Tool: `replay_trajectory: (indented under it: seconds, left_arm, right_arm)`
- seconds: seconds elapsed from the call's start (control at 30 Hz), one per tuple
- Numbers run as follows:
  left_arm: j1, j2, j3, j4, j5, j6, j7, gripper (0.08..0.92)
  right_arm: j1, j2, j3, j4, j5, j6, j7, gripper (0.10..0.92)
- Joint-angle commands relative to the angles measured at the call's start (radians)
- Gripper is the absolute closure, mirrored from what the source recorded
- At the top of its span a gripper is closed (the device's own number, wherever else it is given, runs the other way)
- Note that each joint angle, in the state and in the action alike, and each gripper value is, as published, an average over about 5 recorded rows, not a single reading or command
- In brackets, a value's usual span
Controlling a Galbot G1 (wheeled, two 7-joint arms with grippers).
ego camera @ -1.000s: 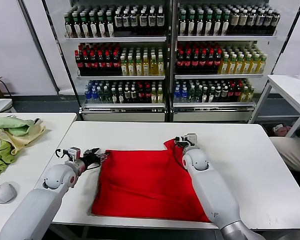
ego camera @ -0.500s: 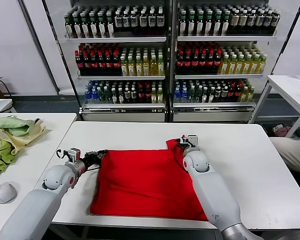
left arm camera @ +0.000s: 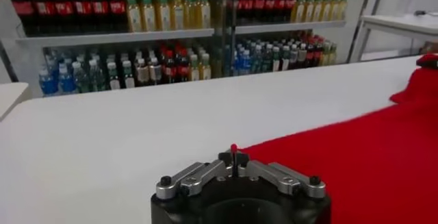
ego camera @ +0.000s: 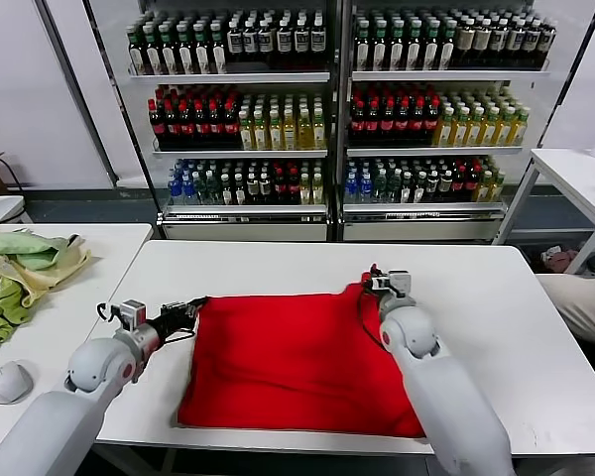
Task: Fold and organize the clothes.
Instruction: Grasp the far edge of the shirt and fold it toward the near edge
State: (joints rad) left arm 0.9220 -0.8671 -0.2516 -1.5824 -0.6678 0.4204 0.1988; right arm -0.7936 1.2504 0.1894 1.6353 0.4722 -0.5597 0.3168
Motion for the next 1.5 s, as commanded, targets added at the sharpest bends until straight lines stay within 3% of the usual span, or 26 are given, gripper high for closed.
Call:
replay_trajectory:
  seconds: [0.03,0.47,0.8,1.5]
  left_arm:
    - [0.214,0.047,-0.09,-0.189,-0.024,-0.016,-0.004,0.915]
    - [0.365,0.076,-0.21,-0.227,-0.012,-0.07,0.039,0.915]
    - [0.445,0.103,-0.247,-0.311,-0.004,-0.028,0.043,0.915]
    - [0.475,0.09,-0.258,-0.372,0.136,0.096,0.022,0.915]
  right_arm:
    - [-0.225,-0.077,0.036,0.32,0.021,-0.018,0.023,0.906]
    - [-0.466,-0.122,0.113,0.516,-0.082,-0.017,-0.002,0.906]
    - [-0.541,-0.108,0.129,0.535,-0.142,-0.017,-0.011,0.906]
    - [-0.652,-0.079,0.135,0.487,-0.199,-0.018,-0.02,0.903]
